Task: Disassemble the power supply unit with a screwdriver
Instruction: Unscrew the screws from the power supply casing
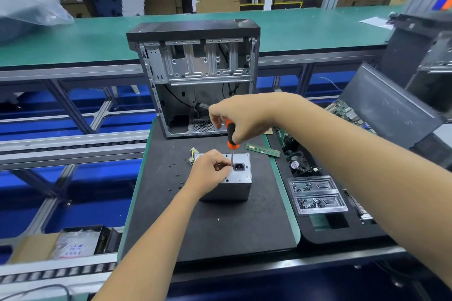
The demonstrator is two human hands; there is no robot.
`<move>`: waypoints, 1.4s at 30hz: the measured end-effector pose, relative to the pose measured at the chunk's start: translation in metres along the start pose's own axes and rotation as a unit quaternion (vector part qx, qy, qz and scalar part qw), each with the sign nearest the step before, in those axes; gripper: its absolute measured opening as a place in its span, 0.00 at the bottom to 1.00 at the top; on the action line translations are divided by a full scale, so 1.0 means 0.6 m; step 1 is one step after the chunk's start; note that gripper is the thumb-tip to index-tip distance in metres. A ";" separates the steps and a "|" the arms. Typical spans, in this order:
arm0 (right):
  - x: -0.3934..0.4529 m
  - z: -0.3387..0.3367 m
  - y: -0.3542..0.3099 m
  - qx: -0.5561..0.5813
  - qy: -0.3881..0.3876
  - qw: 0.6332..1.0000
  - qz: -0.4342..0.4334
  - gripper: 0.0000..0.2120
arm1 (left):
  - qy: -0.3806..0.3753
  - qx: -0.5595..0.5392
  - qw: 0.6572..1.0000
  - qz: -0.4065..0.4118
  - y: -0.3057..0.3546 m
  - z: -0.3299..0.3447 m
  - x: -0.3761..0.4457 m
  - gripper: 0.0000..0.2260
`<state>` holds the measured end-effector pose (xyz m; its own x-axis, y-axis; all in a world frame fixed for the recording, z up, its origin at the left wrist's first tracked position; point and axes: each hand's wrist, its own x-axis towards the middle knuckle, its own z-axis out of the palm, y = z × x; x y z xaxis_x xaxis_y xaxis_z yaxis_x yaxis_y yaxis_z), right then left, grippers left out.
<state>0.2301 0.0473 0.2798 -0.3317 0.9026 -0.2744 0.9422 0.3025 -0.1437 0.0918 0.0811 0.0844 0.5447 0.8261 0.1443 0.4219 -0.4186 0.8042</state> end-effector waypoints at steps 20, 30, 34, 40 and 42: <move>0.004 0.005 0.008 0.009 0.113 0.993 -0.025 0.16 | -0.012 0.011 1.000 0.006 -0.009 0.002 0.005 0.07; 0.015 0.005 -0.008 -0.112 0.089 0.986 0.088 0.22 | -0.037 0.074 0.996 0.017 -0.014 0.001 0.015 0.05; 0.015 0.005 -0.009 -0.047 0.073 0.996 0.031 0.08 | -0.037 0.078 0.996 0.019 -0.016 0.002 0.017 0.05; 0.000 0.004 -0.009 0.010 0.058 0.998 0.022 0.10 | -0.044 0.086 0.995 0.012 -0.011 0.000 0.018 0.10; 0.002 0.007 -0.006 -0.035 0.079 0.994 0.059 0.14 | -0.045 0.094 0.995 0.004 -0.008 0.001 0.018 0.08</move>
<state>0.2262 0.0461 0.2760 -0.2129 0.9682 -0.1312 0.9768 0.2079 -0.0507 0.0962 0.0916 0.0819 0.6082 0.7886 0.0907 0.5405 -0.4951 0.6802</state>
